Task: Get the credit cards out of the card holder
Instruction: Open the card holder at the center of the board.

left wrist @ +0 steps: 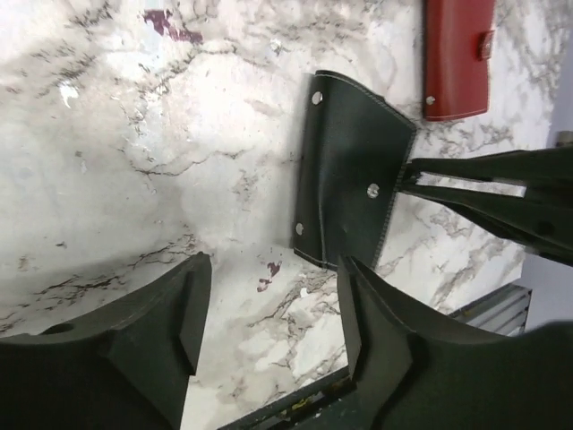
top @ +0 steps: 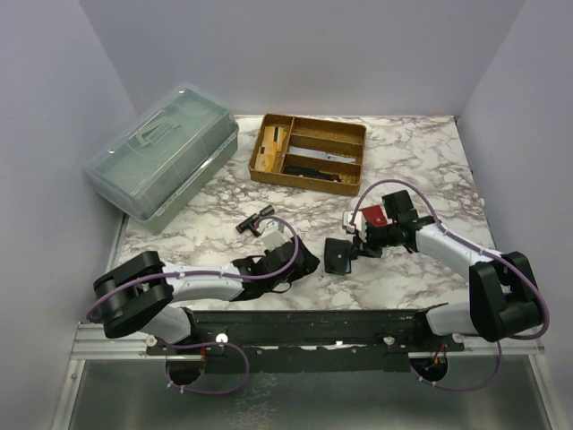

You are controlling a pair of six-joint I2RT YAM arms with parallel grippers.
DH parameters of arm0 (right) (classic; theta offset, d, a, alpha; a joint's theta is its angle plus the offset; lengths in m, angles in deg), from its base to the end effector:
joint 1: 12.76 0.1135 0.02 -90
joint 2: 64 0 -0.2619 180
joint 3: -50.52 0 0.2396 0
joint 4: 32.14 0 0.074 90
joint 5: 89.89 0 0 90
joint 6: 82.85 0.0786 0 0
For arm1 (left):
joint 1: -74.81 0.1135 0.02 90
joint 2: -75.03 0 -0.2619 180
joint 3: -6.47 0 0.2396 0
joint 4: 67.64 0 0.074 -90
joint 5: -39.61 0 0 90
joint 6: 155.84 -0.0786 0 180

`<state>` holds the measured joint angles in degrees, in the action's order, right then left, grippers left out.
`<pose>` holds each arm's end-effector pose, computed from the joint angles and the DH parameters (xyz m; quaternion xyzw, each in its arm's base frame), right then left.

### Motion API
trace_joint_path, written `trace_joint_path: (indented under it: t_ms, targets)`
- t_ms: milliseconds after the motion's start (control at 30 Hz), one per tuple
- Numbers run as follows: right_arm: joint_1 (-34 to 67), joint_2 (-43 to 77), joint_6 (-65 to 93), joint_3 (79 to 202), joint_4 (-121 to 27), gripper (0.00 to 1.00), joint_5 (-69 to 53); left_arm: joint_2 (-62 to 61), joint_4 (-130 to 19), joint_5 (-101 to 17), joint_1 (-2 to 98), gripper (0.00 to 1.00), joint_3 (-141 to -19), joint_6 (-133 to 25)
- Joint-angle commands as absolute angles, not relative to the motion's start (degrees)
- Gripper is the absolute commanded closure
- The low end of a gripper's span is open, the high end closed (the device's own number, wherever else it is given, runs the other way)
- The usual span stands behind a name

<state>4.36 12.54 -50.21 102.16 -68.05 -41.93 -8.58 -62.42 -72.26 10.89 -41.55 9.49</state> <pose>0.2148 0.1212 0.1518 -0.6186 0.6645 0.2450 0.3403 0.1568 -0.2538 0.1383 -0.1673 0.8805 -0.3230 0.3040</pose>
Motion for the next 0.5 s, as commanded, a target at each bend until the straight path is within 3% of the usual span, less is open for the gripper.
trace_joint_path:
  t_ms: [0, 100, 300, 467]
  targets:
    - [4.0, 16.1, -47.6, 104.7, -70.7, 0.96, -40.5, -1.1, -63.1, -71.0, 11.5, 0.32, -37.9, -1.8]
    - [3.9, 17.4, -45.0, 105.7, -70.6, 0.95, -41.4, 3.9, -64.8, -68.7, 11.7, 0.24, -35.2, -6.6]
    - [3.5, 19.4, -41.3, 107.3, -71.3, 0.90, -42.9, 6.7, -70.1, -57.1, 10.6, 0.21, -34.7, -21.9]
    - [2.6, 21.0, -39.5, 108.8, -72.6, 0.89, -43.2, -0.7, -68.3, -65.8, 3.7, 0.20, -40.4, -36.9]
